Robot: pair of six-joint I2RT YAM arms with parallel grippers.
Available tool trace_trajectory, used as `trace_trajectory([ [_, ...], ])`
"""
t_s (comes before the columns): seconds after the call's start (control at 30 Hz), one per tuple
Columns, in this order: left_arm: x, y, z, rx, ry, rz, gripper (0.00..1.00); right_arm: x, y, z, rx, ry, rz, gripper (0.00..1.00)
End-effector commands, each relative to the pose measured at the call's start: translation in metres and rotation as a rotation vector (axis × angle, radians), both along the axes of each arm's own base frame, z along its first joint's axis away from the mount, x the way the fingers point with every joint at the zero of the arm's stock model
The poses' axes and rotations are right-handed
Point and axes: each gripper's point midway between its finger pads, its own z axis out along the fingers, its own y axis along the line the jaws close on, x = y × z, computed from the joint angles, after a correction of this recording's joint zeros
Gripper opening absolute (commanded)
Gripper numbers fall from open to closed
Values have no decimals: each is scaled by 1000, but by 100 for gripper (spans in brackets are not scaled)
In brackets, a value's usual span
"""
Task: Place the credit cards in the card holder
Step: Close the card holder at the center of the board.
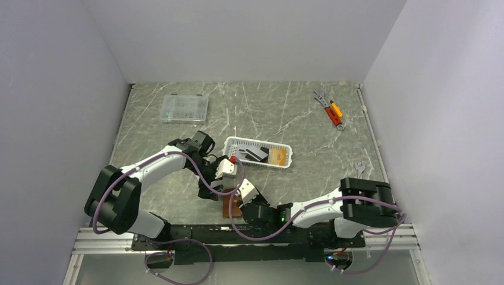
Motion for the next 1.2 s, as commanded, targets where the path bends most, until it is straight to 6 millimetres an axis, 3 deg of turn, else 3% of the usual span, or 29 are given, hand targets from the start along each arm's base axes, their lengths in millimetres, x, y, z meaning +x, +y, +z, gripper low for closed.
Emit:
trace_trajectory([
  [0.0,-6,-5,11,-54,0,-23,99,10,16,15,65,-52,-52,41],
  [0.3,-8,-9,18,-78,19,-36,99,20,18,34,237,-60,-162,30],
  [0.47,-6,-20,23,-98,24,-57,99,22,22,29,276,-31,-162,26],
  [0.67,-3,-33,7,-41,-2,-110,100,27,20,21,293,7,-184,23],
  [0.93,8,-42,4,-23,-32,-121,99,27,4,18,319,33,-179,23],
  [1.17,4,-43,5,-7,30,-179,99,13,0,23,389,69,-94,35],
])
